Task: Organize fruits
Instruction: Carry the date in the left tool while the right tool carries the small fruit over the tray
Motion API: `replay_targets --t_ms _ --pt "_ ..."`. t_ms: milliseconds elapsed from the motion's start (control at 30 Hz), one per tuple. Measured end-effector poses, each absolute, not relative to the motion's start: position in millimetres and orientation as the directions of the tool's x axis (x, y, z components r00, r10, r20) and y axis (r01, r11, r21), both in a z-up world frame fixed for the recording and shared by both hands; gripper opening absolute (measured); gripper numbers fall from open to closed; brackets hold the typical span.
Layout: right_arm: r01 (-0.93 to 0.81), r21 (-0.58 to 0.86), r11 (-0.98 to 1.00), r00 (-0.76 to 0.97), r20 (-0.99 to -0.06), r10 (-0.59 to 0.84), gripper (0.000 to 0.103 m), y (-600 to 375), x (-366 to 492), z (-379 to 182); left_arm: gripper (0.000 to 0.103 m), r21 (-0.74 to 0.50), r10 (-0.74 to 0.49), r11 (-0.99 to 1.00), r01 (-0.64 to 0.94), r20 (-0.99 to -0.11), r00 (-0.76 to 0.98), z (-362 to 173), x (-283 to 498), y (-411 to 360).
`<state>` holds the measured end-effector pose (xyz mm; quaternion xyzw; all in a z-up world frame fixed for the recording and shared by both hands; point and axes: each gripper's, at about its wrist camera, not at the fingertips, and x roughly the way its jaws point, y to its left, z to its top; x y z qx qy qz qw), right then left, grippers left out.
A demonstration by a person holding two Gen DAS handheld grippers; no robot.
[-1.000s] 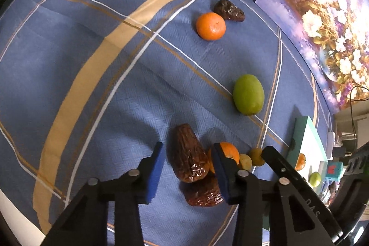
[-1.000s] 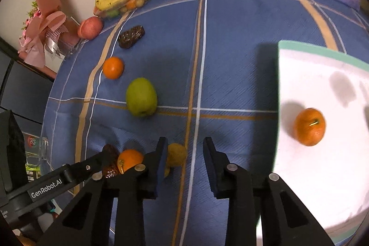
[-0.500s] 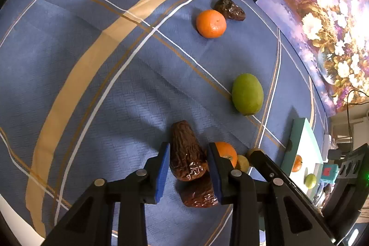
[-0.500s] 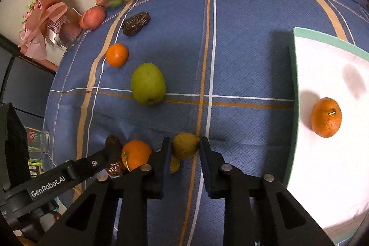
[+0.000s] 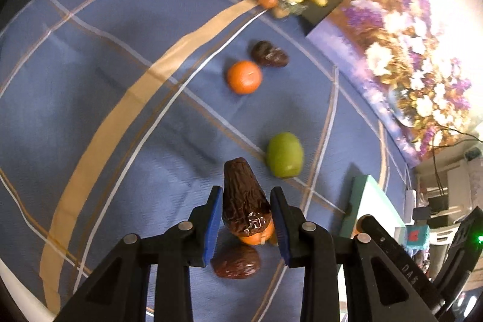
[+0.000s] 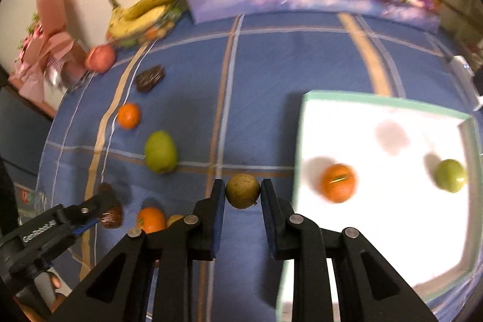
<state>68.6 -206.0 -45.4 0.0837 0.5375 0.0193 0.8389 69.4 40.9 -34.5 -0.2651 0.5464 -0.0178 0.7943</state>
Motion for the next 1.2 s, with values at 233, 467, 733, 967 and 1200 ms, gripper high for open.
replay_targets --t_ms 233,467,733,967,1200 --pt "0.227 0.142 0.964 0.440 -0.898 0.029 0.025 -271 65 -34 0.034 -0.441 -0.357 0.890 -0.121 -0.836 0.417 -12 69 3" --pt "0.465 0.101 0.879 0.394 -0.913 -0.104 0.025 -359 51 -38 0.034 -0.404 -0.405 0.911 0.083 -0.838 0.366 0 65 -68" --pt "0.608 0.100 0.788 0.381 -0.907 -0.179 0.025 -413 24 -33 0.034 -0.327 -0.413 0.895 0.304 -0.865 0.286 -6 42 -152" --pt "0.623 0.113 0.774 0.386 -0.905 -0.179 0.025 -426 12 -31 0.034 -0.250 -0.355 0.885 0.393 -0.908 0.222 -33 36 -192" --pt "0.587 0.115 0.802 0.383 -0.912 -0.149 0.025 -416 18 -35 0.034 -0.212 -0.325 0.882 0.421 -0.920 0.218 -47 38 -201"
